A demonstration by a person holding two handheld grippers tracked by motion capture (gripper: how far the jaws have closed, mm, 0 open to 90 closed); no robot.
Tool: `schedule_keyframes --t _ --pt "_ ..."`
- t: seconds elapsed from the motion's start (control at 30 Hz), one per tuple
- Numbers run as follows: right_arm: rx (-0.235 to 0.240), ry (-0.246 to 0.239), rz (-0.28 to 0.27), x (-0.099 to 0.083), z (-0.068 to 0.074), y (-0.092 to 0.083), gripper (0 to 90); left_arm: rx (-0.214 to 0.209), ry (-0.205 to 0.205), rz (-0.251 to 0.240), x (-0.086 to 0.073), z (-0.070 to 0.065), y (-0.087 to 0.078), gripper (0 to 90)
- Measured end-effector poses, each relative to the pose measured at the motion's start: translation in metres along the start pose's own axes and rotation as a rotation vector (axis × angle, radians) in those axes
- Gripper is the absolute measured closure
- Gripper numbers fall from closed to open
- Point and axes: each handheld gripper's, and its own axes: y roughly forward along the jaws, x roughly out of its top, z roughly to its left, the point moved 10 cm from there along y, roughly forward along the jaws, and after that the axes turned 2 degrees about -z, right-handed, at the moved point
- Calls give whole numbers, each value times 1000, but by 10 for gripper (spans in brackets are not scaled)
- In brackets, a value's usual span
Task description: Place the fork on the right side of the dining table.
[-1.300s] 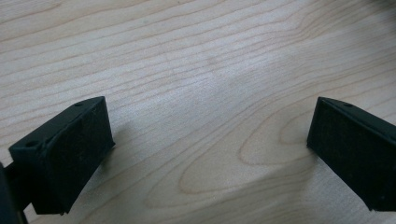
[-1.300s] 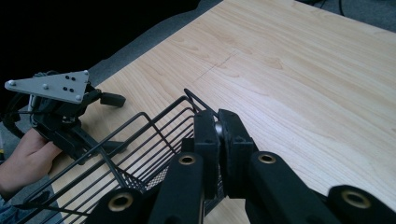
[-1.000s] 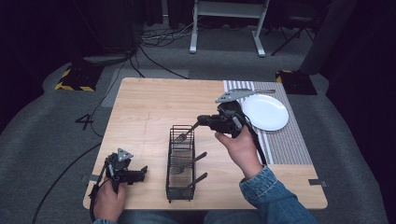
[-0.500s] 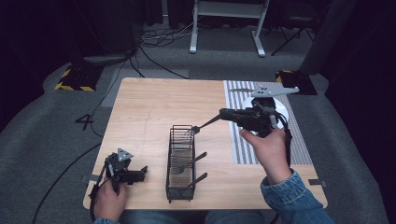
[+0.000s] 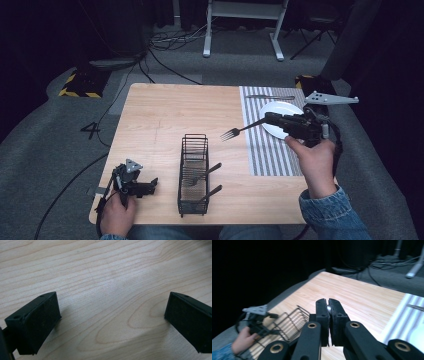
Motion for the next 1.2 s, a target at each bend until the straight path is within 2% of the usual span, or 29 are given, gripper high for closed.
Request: schedule_keyframes --t 0.1,0.13,0.2,0.43,0.77,1.03,1.2 --pt "-51 4 7 -6 -16 -4 870 0 0 0 0 0 0 2" --pt "-51 4 7 -6 -16 -4 870 0 0 0 0 0 0 2" --pt "-105 6 19 -14 -31 -5 870 0 0 0 0 0 0 2" --pt "-215 42 66 -39 -74 -6 870 0 0 0 0 0 0 2" --pt "-287 98 102 -65 -112 -11 869 0 0 0 0 0 0 2" --pt "-335 114 136 -76 -130 -11 869 0 -1 0 0 0 0 2" --pt "-342 124 153 -84 -136 -9 869 0 0 0 0 0 0 2"
